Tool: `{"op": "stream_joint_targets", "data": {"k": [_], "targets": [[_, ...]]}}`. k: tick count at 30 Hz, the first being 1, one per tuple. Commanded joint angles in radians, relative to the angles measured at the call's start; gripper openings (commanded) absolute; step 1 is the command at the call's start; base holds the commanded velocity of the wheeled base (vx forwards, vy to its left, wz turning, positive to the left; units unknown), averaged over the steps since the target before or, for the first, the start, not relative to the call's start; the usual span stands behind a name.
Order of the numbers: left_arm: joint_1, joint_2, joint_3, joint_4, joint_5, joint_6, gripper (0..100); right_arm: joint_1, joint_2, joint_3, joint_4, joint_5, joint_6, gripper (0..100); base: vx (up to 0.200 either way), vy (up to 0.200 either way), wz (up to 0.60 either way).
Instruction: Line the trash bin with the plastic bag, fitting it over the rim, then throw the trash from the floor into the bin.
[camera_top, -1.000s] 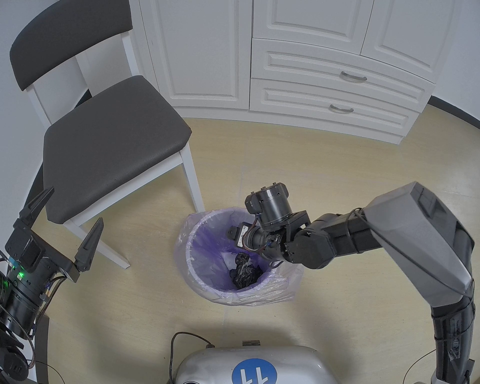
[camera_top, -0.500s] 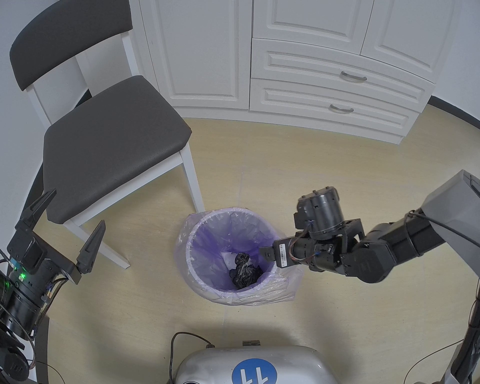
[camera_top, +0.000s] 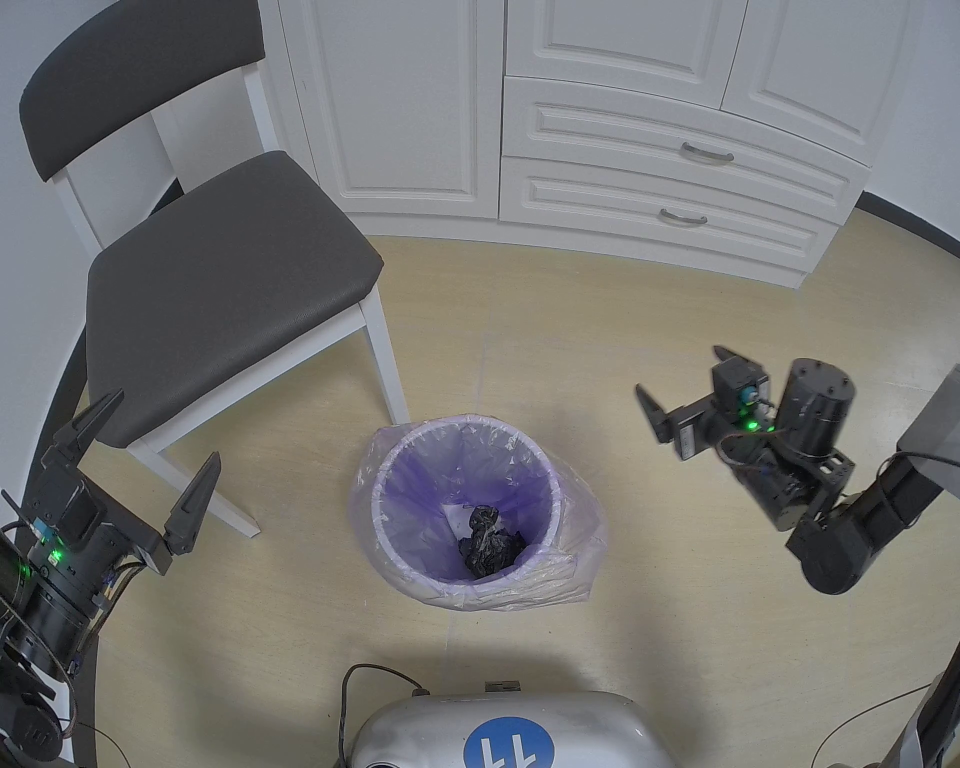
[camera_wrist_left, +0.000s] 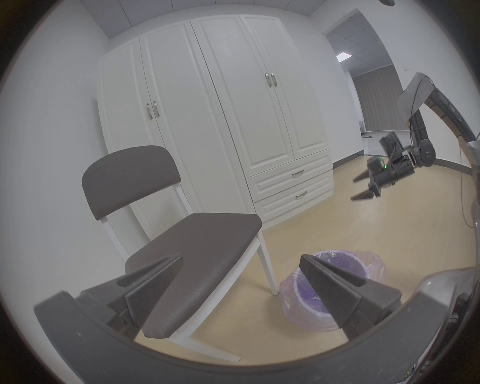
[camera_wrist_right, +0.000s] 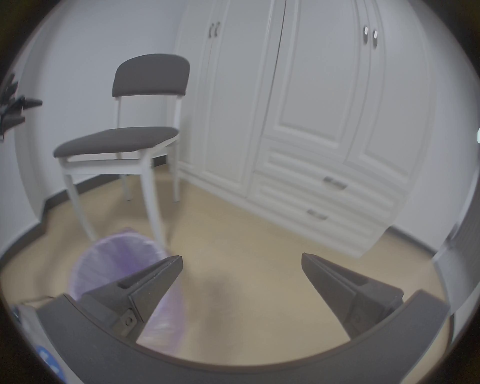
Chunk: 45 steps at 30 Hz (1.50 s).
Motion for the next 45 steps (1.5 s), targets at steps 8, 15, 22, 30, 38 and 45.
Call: {"op": "stream_joint_targets", "data": {"k": [8,15,22,30,38,45], "targets": [[0.042,0.043,-0.021,-0.012,0.005,-0.054,100,-0.264,-0.477,0.352,-0.144,0.004,-0.254,100,0.0,0.0,0.0],[0.117,0.045,-0.017,-0.01,0.005,-0.101,100,-0.294,-0.632,0.39,0.037,0.015,-0.187,100,0.0,0.0,0.0],[0.117,-0.049,-0.003,-0.003,0.005,-0.289,100,-0.321,-0.831,0.442,0.241,0.013,0.051,100,0.0,0.0,0.0],[0.194,-0.076,0.005,-0.003,-0.001,-0.413,100,-0.323,-1.125,0.464,0.475,0.004,0.25,100,0.0,0.0,0.0],[0.205,-0.156,-0.014,0.001,0.0,-0.462,100,-0.35,-1.288,0.539,0.553,0.002,0.398,100,0.0,0.0,0.0],[0.206,-0.181,0.02,0.002,0.011,-0.488,100,-0.366,-1.46,0.659,0.556,0.015,0.424,100,0.0,0.0,0.0]]}}
